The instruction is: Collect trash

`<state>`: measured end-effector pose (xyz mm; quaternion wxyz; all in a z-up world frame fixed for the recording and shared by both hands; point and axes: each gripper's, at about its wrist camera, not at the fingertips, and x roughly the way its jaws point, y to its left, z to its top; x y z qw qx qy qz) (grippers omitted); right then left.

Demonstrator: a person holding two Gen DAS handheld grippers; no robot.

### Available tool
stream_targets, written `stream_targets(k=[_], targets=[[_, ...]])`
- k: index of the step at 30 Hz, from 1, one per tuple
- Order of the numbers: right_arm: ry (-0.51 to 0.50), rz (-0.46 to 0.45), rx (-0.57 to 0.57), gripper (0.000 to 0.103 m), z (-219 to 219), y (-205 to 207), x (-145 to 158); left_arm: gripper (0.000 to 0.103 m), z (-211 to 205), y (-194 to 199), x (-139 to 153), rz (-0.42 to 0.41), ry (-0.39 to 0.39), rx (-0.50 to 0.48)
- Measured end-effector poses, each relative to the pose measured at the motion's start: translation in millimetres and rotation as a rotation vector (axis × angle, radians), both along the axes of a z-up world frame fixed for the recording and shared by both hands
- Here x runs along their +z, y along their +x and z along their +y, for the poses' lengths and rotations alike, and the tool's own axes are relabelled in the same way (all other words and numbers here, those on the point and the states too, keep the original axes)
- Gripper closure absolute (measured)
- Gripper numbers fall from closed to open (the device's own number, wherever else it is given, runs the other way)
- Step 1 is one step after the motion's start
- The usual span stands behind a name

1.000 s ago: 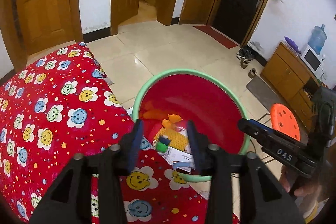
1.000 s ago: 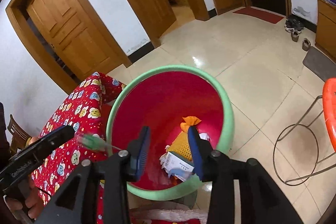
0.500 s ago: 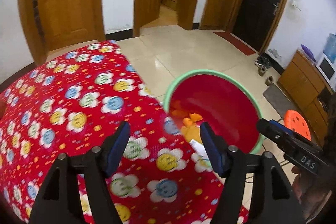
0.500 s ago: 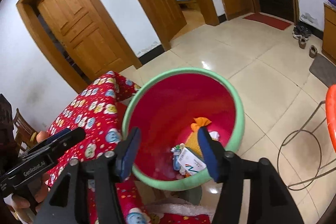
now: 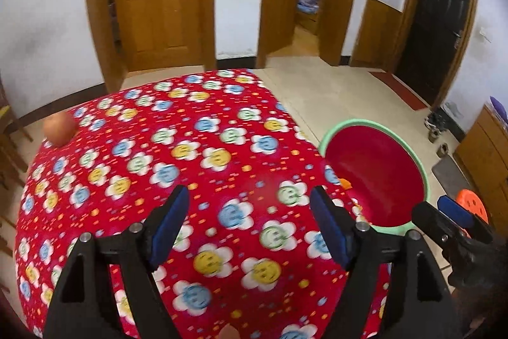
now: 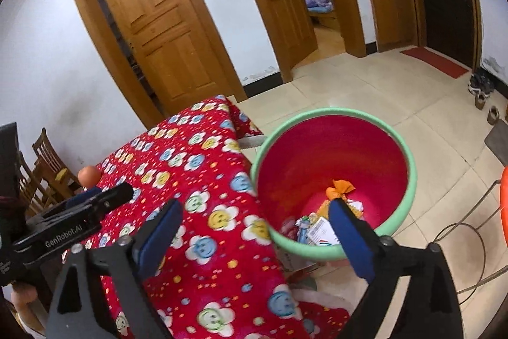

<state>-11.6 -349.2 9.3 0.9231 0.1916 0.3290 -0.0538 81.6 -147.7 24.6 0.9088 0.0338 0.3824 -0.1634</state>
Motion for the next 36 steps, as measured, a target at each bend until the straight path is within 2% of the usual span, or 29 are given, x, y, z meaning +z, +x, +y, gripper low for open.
stream_targets(k=[13, 25, 36], targets=[[-0.021, -0.033, 0.037, 0.004, 54, -23, 13, 0.025, 54, -37, 12, -0.043, 0.026, 0.143], [-0.101, -0.069, 0.055, 0.003, 90, -41, 19, 0.024, 84, -68, 11, -0.054, 0.011, 0.21], [-0.113, -0.051, 0.056, 0.003, 101, -44, 8, 0.024, 97, -75, 3, -0.074, 0.016, 0.239]])
